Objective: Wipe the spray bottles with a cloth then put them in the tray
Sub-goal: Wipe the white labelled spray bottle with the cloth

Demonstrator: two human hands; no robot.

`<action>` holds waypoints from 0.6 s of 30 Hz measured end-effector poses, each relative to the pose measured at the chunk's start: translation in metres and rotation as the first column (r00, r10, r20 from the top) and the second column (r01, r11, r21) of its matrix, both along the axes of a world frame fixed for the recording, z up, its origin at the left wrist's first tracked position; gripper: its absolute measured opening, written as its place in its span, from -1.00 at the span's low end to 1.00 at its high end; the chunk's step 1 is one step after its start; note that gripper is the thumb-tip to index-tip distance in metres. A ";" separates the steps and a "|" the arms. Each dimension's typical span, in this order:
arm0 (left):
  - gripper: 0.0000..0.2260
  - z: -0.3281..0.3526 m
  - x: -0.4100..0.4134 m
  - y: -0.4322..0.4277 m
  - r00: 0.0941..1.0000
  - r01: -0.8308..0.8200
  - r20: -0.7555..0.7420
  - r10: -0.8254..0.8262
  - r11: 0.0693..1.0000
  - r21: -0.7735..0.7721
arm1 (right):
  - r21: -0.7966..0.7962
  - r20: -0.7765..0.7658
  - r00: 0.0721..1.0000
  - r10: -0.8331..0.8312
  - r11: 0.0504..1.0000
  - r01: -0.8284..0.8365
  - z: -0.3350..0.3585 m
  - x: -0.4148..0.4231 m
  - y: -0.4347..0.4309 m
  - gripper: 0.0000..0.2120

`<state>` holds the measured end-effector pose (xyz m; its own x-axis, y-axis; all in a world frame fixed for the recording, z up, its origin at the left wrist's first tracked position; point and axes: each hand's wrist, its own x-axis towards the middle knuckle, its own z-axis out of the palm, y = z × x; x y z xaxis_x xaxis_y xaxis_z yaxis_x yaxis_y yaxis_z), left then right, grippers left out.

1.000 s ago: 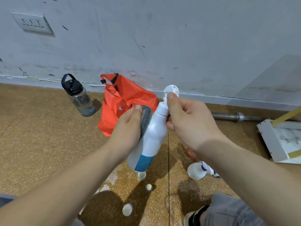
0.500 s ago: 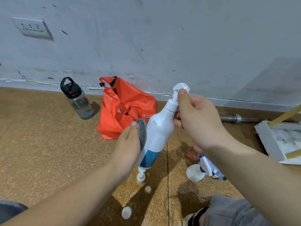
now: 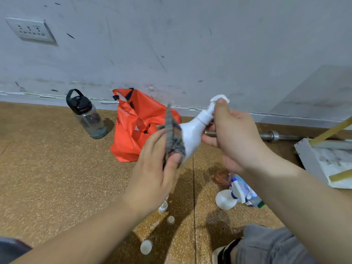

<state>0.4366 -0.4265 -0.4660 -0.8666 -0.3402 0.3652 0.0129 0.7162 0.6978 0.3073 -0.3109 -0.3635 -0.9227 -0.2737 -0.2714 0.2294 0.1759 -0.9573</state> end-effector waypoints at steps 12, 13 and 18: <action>-0.82 0.008 -0.010 0.008 0.983 -0.181 0.061 0.173 0.970 0.161 | 0.005 0.114 0.990 -0.088 0.996 0.088 -0.010 -0.009 0.005 -0.56; -0.79 0.012 -0.008 0.015 0.992 -0.109 0.057 0.109 0.994 0.004 | -0.002 0.134 0.988 -0.075 0.997 0.076 -0.010 -0.006 0.004 -0.57; -0.48 0.003 -0.004 0.003 0.996 0.015 0.087 0.009 0.963 -0.270 | -0.039 0.192 0.980 -0.056 0.997 0.065 -0.006 -0.004 0.000 -0.61</action>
<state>0.4321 -0.4235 -0.4631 -0.8998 -0.2362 0.3668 -0.0362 0.8783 0.4768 0.3037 -0.3108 -0.3697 -0.8703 -0.2350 -0.4329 0.4176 0.1140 -0.9015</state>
